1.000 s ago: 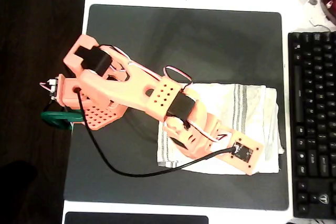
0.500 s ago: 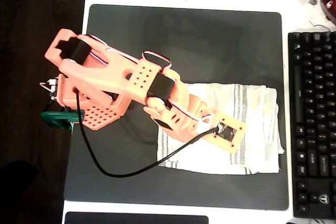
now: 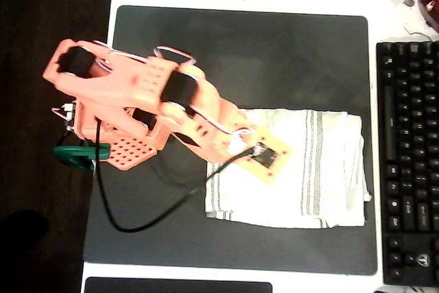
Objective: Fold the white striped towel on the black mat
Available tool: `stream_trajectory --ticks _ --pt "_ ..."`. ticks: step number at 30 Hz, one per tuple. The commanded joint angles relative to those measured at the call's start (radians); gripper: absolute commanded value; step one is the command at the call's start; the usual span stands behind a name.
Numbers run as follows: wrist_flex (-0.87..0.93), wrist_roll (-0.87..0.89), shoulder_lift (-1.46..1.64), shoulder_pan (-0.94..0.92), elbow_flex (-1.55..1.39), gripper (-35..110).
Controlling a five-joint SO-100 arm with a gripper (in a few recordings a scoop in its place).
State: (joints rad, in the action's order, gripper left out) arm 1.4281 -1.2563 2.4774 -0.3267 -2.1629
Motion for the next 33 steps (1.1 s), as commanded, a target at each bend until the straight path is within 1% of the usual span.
stream_trajectory --ticks 1,4,9,13,16,19,21,25,29,33 --pt "0.075 0.120 0.097 0.021 -0.005 6" --pt "0.117 0.319 0.092 0.026 0.020 0" --pt "0.144 0.581 0.106 0.015 0.006 2" --pt "0.160 0.810 0.083 0.006 0.008 0" --pt "0.155 0.824 0.061 0.031 0.003 1" --pt "0.146 0.802 0.066 0.003 -0.037 3" --pt "0.130 0.782 0.066 0.003 -0.081 0" --pt "0.092 0.772 0.067 -0.038 -0.155 0" --pt "0.091 0.690 0.078 -0.067 -0.250 0" --pt "0.044 0.696 0.103 -0.104 -0.316 2"
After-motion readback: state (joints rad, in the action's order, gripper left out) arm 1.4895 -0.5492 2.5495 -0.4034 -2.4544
